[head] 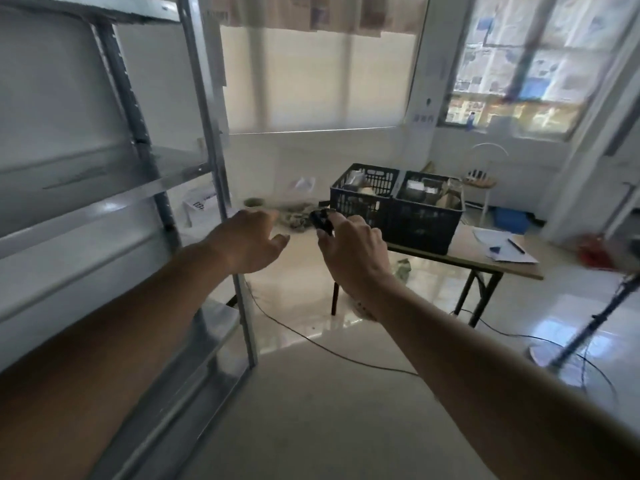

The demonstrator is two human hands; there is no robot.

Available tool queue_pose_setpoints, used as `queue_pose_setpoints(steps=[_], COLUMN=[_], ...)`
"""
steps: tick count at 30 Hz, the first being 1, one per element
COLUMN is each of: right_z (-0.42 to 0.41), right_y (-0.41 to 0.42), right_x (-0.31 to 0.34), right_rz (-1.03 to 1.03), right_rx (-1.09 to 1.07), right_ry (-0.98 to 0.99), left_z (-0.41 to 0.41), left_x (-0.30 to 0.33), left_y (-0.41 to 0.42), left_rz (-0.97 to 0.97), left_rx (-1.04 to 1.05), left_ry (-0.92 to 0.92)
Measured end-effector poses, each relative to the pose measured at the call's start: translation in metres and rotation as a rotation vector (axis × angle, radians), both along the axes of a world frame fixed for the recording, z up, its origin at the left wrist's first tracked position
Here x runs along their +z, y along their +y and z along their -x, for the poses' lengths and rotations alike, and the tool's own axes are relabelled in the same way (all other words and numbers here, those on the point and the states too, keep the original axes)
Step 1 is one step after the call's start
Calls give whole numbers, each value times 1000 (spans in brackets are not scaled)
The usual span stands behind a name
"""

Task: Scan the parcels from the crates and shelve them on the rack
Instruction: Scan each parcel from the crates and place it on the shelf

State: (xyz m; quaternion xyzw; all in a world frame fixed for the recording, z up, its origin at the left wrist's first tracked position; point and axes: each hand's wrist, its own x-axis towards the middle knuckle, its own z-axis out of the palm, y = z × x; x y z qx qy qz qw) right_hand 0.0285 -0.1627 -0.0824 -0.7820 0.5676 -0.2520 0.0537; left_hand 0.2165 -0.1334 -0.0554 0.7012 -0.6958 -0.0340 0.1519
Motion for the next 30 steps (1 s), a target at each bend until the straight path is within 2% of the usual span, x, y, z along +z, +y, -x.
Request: queue_pose_setpoints(steps=[7,14,17,30], right_z=[34,31,30,61], right_y=[-128,-277,-336,-620], right_x=[-15,-10,-14,-75], right_rz=[-51,-54,-68,-152], right_rx=[-136,-217,-260,-259], right_ry=[28,30,35,-24], left_z=[37,25,23,51], left_x=[-21,-30,-37,-84], left_y=[-159,-327,-390,-675], left_rz=[27,0,-60,-150], left_rx=[-131,-229,-271,-244], left_ry=[32,14,63,40])
